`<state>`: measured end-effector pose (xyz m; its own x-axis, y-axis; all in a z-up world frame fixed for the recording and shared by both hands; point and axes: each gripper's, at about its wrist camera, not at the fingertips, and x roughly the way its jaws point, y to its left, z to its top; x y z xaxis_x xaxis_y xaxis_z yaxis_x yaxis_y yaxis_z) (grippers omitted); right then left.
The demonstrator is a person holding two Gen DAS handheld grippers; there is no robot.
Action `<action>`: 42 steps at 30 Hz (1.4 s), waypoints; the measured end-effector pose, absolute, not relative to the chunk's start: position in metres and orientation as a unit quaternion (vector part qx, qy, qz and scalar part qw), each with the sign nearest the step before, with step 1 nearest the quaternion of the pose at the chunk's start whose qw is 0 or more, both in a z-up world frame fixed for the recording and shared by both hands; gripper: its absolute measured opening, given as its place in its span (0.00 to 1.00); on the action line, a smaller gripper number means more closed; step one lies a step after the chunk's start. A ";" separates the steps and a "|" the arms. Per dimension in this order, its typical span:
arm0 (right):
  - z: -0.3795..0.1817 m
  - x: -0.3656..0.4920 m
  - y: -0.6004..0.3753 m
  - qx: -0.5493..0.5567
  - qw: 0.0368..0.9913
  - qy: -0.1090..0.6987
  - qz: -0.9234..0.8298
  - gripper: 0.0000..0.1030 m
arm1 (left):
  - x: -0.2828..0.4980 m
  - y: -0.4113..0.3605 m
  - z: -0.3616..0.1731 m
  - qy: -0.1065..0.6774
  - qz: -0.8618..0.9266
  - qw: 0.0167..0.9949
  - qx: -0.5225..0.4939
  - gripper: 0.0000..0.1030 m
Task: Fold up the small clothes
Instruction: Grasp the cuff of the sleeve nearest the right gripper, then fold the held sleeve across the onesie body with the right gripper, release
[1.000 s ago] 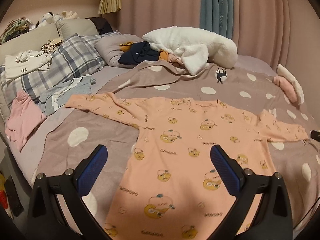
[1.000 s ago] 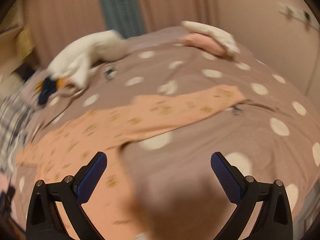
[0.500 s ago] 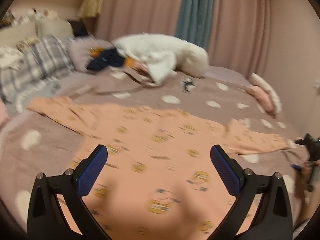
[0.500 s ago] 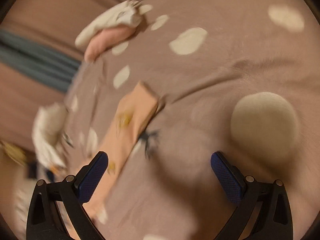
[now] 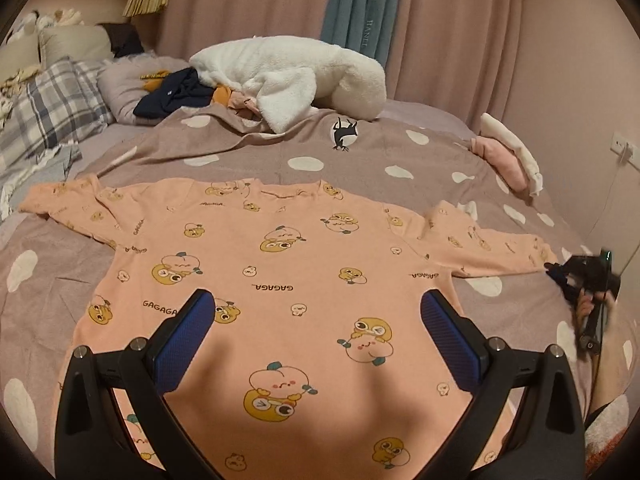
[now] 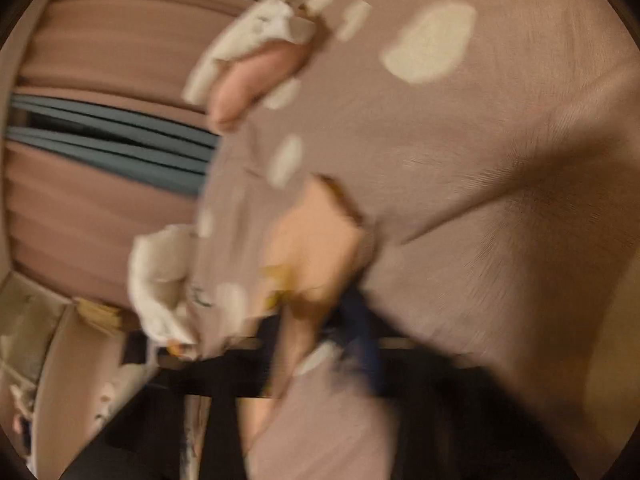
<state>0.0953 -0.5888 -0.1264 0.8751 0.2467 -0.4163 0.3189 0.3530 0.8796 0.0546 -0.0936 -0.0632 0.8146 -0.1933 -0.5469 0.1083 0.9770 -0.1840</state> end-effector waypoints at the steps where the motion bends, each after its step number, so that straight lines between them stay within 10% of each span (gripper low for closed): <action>1: -0.128 0.090 -0.592 0.582 0.780 0.232 -0.011 0.00 | 0.058 -0.092 -0.064 0.300 -0.080 0.947 -0.080 1.00; 20: -0.041 0.117 -0.519 0.452 0.862 0.230 0.017 0.03 | 0.049 -0.037 -0.039 0.286 0.055 0.954 -0.073 1.00; 29: 0.039 0.166 -0.336 0.330 0.897 0.264 0.124 0.03 | 0.024 0.030 -0.021 0.284 0.094 0.950 -0.086 1.00; 42: -0.019 0.239 -0.067 0.212 0.859 0.413 0.216 0.03 | 0.002 0.115 -0.015 0.284 0.137 0.939 -0.139 1.00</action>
<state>0.2390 -0.0671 -0.0188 0.5663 0.5465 -0.6170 -0.1959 0.8164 0.5433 0.0016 0.1154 -0.0148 0.8006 0.1791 -0.5718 -0.3371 0.9235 -0.1829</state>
